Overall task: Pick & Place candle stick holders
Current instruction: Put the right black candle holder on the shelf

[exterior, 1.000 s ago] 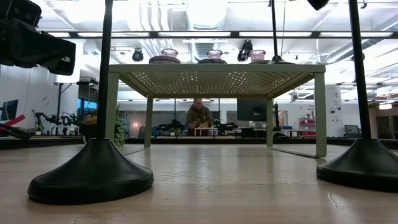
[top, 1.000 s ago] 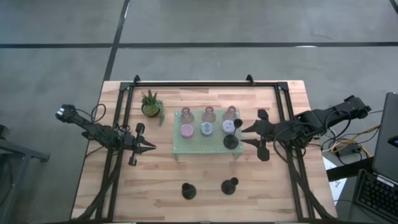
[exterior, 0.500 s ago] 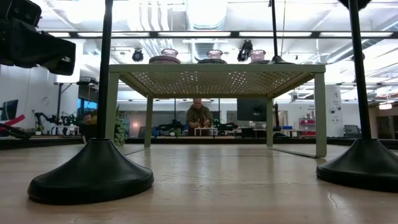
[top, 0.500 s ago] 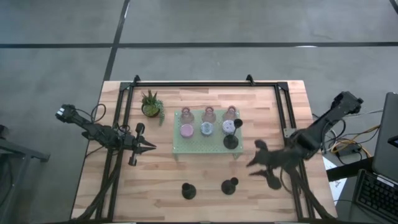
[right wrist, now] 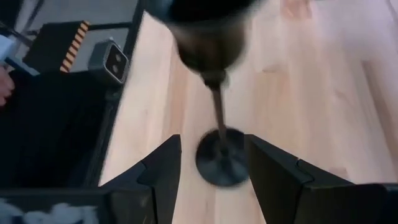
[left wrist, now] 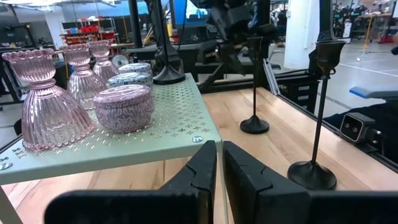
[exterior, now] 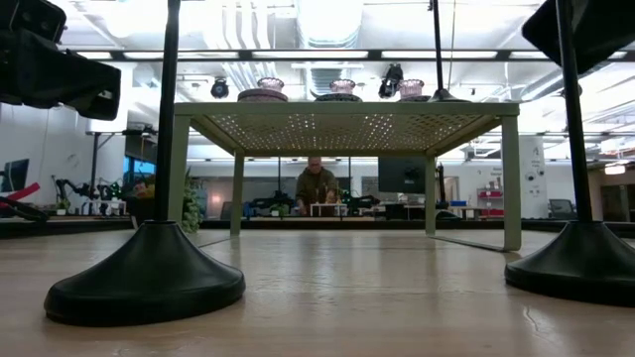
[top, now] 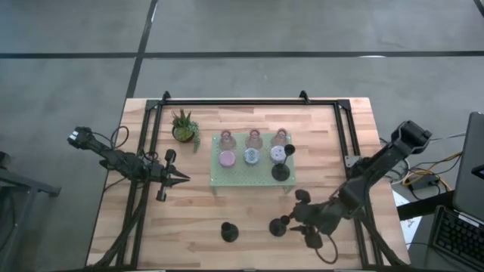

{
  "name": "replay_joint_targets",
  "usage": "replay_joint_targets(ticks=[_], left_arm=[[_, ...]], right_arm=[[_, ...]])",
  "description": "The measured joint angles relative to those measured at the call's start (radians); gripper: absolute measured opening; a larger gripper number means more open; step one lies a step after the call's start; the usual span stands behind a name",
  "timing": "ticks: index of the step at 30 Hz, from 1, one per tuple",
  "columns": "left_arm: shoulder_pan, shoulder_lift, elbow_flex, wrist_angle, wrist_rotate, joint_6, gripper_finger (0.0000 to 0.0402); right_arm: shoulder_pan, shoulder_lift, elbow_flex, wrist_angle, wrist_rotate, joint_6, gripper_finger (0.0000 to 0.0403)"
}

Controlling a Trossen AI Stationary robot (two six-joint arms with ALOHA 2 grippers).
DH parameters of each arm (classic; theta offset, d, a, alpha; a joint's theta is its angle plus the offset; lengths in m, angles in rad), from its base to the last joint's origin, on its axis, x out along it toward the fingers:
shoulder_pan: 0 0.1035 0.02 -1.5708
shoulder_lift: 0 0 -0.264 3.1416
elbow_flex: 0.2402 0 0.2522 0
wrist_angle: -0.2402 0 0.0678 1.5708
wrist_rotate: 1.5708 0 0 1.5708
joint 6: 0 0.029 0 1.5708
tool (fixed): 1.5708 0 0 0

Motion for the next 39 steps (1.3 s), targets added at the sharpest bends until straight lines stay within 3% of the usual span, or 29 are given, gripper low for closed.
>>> replay_joint_targets(ticks=[10,18,26,35,39], left_arm=[[0.0,0.0,0.0,0.0,0.0,0.0,0.0032],[0.0,0.0,0.0,-0.001,0.0,0.0,0.0032],[0.0,0.0,0.0,-0.001,0.0,0.0,0.0032],[0.0,0.0,0.0,-0.001,0.0,0.0,0.0032],[0.0,0.0,0.0,-0.001,0.0,0.0,0.0032]], right_arm=[[0.005,0.048,0.001,0.063,0.146,-0.048,0.0167],[0.009,0.049,0.0,0.109,0.157,-0.071,0.014],[0.011,0.049,-0.001,0.125,0.183,-0.078,0.0095],[0.019,0.049,-0.002,0.19,0.238,-0.098,0.0017],[0.02,0.049,-0.002,0.219,0.27,-0.102,0.0014]])
